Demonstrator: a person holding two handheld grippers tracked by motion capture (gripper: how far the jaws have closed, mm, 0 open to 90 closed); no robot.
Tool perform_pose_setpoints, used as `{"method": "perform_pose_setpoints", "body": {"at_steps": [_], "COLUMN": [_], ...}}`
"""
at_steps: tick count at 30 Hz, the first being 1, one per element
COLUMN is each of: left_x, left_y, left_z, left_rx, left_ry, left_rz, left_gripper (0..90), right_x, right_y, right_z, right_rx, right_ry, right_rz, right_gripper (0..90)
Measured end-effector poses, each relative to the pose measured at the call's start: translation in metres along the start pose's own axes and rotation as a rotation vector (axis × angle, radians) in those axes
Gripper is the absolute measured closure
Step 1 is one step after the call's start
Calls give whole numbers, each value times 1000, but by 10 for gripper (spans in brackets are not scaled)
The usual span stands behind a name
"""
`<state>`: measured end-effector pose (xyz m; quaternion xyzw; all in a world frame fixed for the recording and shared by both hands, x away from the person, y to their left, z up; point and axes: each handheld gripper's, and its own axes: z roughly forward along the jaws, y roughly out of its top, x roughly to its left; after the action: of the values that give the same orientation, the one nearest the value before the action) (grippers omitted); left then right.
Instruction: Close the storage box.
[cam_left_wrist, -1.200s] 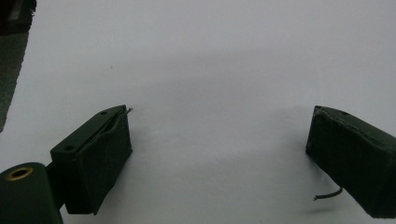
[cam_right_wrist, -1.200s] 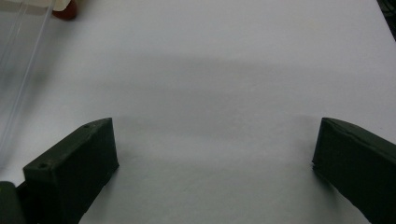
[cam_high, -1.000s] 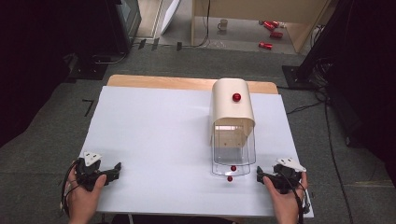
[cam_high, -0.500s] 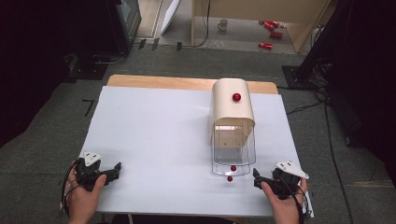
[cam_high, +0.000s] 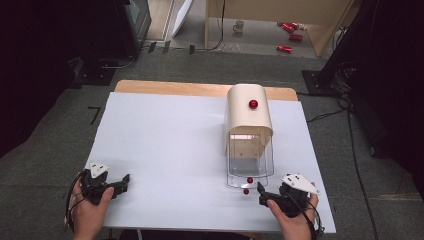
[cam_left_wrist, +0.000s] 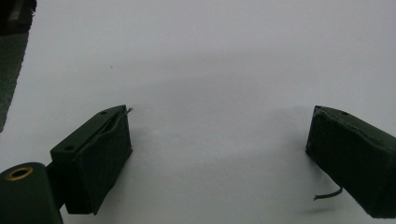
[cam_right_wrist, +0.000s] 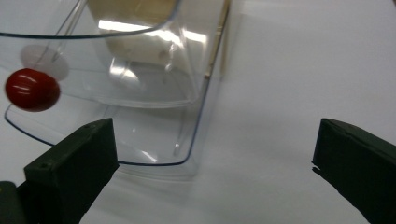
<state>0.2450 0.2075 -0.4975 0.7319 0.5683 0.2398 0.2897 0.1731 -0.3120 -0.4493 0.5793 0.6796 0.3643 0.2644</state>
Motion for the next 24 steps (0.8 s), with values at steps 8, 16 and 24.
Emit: {"method": "perform_pose_setpoints", "body": {"at_steps": [8,16,24], "left_x": [0,0,0], "left_y": [0,0,0], "left_z": [0,0,0], "left_rx": [0,0,0], "left_ry": [0,0,0], "left_rz": [0,0,0], "left_gripper": [65,65,65], "right_x": [13,17,18], "right_y": [1,2,10], "right_z": [9,8,1], "right_rx": [6,-18,-60], "right_ry": [27,31,67], "right_rz": [-11,-9,9], "right_gripper": [9,76,140]}}
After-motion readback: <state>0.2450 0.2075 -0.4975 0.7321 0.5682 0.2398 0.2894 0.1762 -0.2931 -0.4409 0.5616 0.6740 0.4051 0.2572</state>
